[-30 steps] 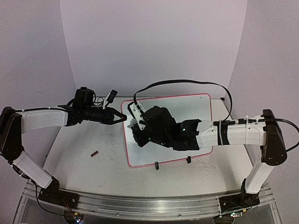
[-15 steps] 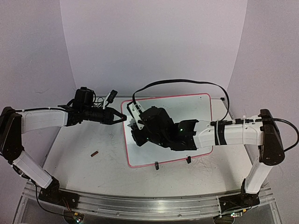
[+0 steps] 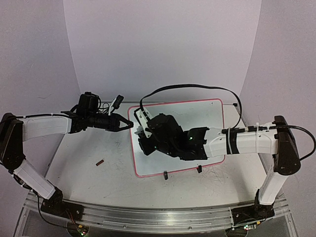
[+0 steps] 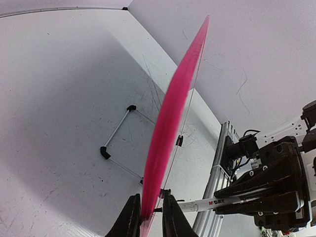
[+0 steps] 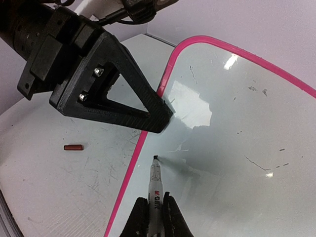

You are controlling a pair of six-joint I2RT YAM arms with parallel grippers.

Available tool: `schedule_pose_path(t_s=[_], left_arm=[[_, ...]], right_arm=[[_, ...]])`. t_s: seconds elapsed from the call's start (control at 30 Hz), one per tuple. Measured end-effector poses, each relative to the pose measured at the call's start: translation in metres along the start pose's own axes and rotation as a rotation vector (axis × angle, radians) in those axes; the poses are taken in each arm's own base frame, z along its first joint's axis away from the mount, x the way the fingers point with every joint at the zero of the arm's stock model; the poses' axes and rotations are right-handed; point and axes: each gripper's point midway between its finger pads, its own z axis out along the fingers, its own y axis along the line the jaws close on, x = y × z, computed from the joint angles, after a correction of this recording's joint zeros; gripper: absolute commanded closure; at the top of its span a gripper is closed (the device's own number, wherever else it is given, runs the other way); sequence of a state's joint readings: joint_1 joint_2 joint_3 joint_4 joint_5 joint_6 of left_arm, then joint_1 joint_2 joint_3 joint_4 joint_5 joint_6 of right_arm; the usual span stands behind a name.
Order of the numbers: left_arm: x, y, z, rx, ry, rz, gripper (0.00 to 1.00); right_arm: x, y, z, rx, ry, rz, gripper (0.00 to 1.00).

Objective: Write a sentence on the whiteboard

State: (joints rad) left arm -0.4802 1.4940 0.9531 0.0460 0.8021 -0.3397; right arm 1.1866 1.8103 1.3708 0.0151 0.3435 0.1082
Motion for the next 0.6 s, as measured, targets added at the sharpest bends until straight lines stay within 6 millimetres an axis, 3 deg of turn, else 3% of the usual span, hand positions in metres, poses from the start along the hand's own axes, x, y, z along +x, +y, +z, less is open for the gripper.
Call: schedule_pose_path(t_s=[0.6], left_arm=[[0.0002,0.0001,-0.0003,0.005,0.002,-0.002,0.87]], right_arm=[[0.0066,0.0078,-0.0019,-0.012,0.016,0.024,1.00]])
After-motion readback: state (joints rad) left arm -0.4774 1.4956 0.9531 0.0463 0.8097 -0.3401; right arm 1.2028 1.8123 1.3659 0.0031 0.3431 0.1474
